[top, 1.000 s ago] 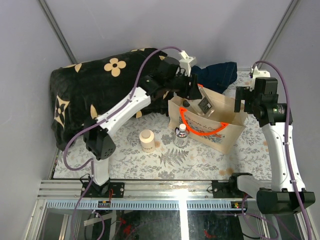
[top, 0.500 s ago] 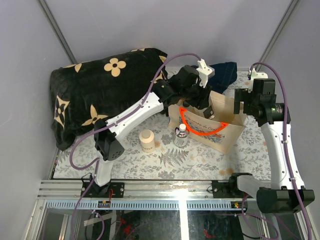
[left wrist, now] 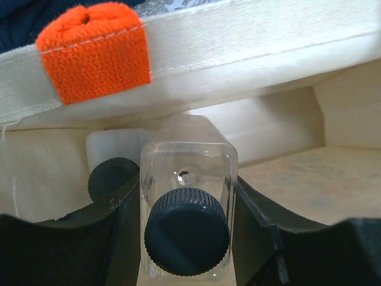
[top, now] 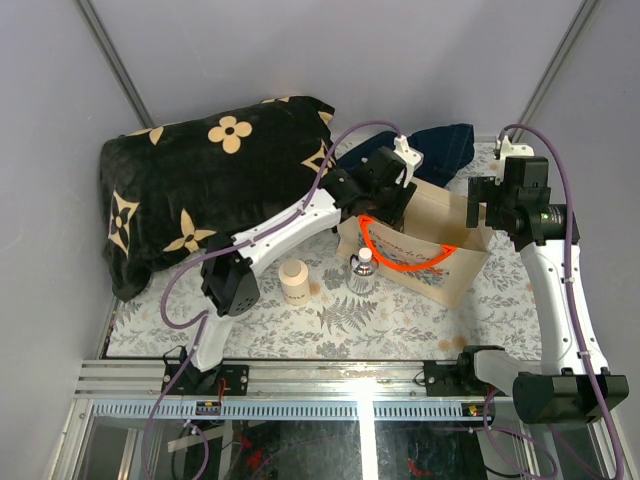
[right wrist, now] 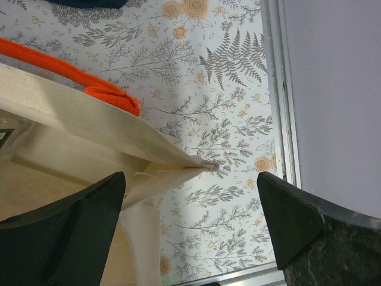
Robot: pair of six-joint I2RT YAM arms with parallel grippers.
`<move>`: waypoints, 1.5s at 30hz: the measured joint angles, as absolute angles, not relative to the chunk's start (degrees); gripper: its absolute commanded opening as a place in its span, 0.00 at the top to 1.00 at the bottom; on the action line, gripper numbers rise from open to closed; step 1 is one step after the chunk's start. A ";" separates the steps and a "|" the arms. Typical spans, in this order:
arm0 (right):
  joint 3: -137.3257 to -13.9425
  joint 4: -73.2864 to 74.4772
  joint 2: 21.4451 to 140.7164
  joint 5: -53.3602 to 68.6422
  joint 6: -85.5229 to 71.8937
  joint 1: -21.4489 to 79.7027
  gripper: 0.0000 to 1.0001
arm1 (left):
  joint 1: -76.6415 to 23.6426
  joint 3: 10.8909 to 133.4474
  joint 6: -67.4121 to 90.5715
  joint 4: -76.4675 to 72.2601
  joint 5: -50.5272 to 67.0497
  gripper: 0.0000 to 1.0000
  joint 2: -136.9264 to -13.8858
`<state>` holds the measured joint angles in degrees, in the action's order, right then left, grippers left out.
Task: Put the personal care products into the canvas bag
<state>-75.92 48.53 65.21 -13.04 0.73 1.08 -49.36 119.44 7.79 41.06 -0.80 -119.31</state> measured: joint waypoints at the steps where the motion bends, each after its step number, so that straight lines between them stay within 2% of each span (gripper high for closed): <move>1: -75.88 48.53 65.25 -13.04 0.73 1.08 0.00 | -49.34 119.44 7.79 41.06 -1.41 1.00 -119.81; 11: -75.22 47.62 65.32 -13.02 0.73 1.08 0.00 | -49.67 118.43 7.92 40.99 -2.57 0.99 -123.17; 12: -75.18 47.48 65.32 -12.99 0.75 1.08 0.00 | -49.67 118.34 7.92 41.01 -2.57 0.95 -123.17; 14: -75.11 47.33 65.32 -12.99 0.75 1.08 0.00 | -49.67 118.34 7.92 40.95 -2.57 0.82 -123.17; 19: -75.02 47.24 65.34 -12.97 0.75 1.08 0.00 | -49.67 118.34 7.86 40.82 -2.37 0.55 -123.17; 30: -74.26 47.27 65.84 -12.80 0.73 1.08 0.00 | -49.67 118.37 7.49 38.63 1.32 0.27 -121.67; 40: -74.26 47.29 66.41 -12.73 0.71 1.08 0.00 | -49.45 121.69 7.38 38.17 5.19 0.19 -119.46; 45: -74.26 47.27 67.24 -12.51 0.71 1.08 0.00 | -49.17 124.77 7.38 38.06 6.66 0.17 -114.15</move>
<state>-74.26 47.27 67.24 -12.51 0.71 1.08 -49.17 124.77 7.38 38.06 6.66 -114.15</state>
